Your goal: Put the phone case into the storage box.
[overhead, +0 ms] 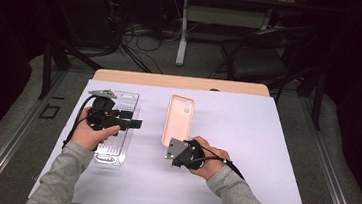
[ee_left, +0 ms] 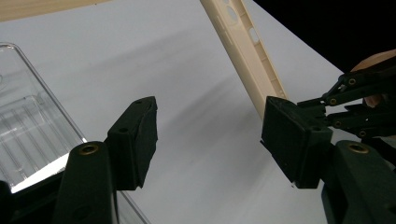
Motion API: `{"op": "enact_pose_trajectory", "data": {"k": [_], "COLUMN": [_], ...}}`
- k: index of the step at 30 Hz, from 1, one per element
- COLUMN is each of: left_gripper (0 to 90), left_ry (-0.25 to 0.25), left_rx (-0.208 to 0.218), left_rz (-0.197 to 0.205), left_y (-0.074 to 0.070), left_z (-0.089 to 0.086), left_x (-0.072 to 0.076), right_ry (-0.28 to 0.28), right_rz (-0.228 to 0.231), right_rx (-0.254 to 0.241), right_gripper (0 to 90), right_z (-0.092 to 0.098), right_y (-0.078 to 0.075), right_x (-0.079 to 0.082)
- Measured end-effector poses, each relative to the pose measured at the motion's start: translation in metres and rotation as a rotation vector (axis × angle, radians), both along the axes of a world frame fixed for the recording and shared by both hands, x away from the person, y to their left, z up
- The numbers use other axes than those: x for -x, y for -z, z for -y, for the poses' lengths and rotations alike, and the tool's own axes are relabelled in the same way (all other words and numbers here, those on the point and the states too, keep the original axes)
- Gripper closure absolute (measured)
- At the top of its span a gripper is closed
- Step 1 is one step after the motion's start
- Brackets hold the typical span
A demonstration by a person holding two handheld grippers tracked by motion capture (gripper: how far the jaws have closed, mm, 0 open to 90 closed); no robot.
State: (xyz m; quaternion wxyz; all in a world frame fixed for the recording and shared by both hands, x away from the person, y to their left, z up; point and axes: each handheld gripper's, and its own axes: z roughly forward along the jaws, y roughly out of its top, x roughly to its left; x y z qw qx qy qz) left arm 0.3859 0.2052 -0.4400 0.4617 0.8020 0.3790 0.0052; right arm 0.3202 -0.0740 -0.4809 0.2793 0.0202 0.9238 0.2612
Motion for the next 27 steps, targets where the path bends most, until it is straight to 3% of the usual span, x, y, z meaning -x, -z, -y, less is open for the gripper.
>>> {"op": "enact_pose_trajectory", "data": {"k": [7, 18, 27], "left_gripper": [36.8, 38.0, 39.1], "left_ry": [-0.015, -0.001, -0.009], "left_rx": [0.030, 0.020, 0.051], "left_rz": [0.011, -0.010, -0.007], "left_y": [-0.001, 0.003, 0.005], "left_z": [0.001, 0.011, 0.016], "left_x": [0.001, 0.002, 0.004], "right_ry": [-0.005, -0.029, -0.033], "right_rz": [0.021, 0.063, 0.098], "right_rx": [-0.003, -0.020, -0.012], "right_gripper": [88.0, 87.9, 87.9], "right_z": [-0.006, -0.019, -0.027], "right_y": [0.003, 0.003, 0.006], "right_x": [0.002, 0.012, 0.021]}}
